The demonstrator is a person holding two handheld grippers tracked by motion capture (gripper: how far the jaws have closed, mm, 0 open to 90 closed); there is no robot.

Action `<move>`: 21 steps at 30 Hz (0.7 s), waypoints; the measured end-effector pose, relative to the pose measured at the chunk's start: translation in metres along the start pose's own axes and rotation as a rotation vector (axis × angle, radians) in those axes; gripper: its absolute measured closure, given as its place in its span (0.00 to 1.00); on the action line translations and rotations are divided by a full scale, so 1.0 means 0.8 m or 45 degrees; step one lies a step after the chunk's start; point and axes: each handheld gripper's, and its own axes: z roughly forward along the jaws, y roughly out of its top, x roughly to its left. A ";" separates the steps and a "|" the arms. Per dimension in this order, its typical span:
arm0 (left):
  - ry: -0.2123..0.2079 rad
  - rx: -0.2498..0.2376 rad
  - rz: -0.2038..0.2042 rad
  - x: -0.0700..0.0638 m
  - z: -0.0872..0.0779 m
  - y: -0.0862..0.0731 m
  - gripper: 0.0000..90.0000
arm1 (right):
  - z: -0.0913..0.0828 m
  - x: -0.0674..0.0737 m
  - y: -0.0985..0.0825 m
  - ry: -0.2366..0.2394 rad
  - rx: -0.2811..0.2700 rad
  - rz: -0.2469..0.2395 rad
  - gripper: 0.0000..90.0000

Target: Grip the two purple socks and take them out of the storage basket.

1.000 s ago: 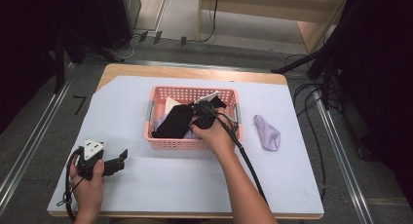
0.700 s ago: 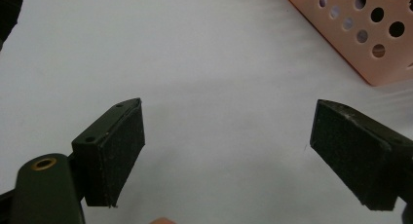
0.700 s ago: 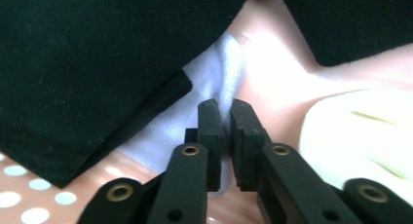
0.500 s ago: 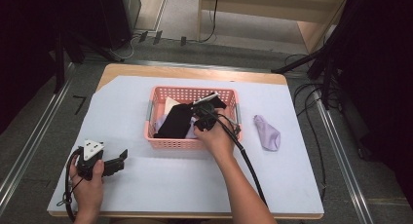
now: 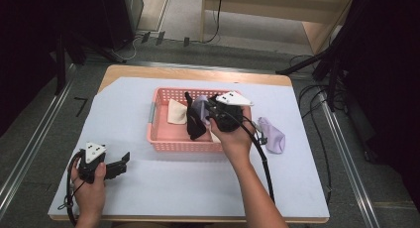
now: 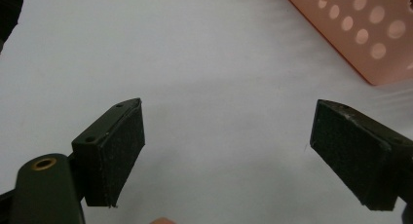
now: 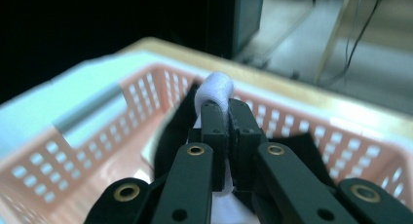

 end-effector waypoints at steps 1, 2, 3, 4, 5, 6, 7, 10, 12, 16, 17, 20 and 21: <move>0.002 -0.005 -0.008 -0.001 0.000 0.000 0.15 | -0.005 0.000 0.003 0.000 -0.043 -0.005 0.97; 0.001 -0.006 -0.009 -0.001 0.000 0.000 0.15 | -0.009 -0.001 0.006 -0.002 -0.076 -0.007 0.97; 0.001 -0.005 -0.009 -0.001 0.000 0.000 0.15 | -0.013 -0.002 0.009 -0.010 -0.101 -0.009 0.97; 0.001 -0.002 -0.005 0.000 0.000 0.000 0.15 | -0.017 -0.003 0.012 -0.012 -0.119 -0.006 0.97; 0.001 0.001 -0.002 0.000 0.000 0.000 0.15 | -0.021 -0.004 0.015 -0.009 -0.138 -0.003 0.97; 0.000 0.000 -0.001 0.000 0.000 0.000 0.15 | -0.024 -0.006 0.018 -0.006 -0.154 0.006 0.97; 0.000 0.001 -0.001 0.000 0.000 0.000 0.15 | -0.027 -0.008 0.020 -0.015 -0.181 -0.005 0.97; 0.000 0.002 0.000 0.000 0.000 0.000 0.15 | -0.036 -0.011 0.026 -0.012 -0.254 0.002 0.97; 0.000 0.002 -0.002 0.000 0.000 0.000 0.15 | -0.041 -0.012 0.029 -0.010 -0.307 -0.019 0.97; -0.001 -0.001 -0.008 0.000 0.000 0.000 0.15 | -0.050 -0.014 0.034 -0.044 -0.404 -0.093 0.97; 0.000 -0.002 -0.008 0.000 0.000 0.000 0.15 | -0.053 -0.016 0.035 -0.064 -0.425 -0.106 0.97; 0.002 -0.005 -0.011 0.000 0.000 0.000 0.15 | -0.064 -0.023 0.039 -0.099 -0.471 -0.083 0.97; 0.002 -0.005 -0.011 0.000 0.000 0.000 0.15 | -0.069 -0.026 0.039 -0.116 -0.487 -0.074 0.97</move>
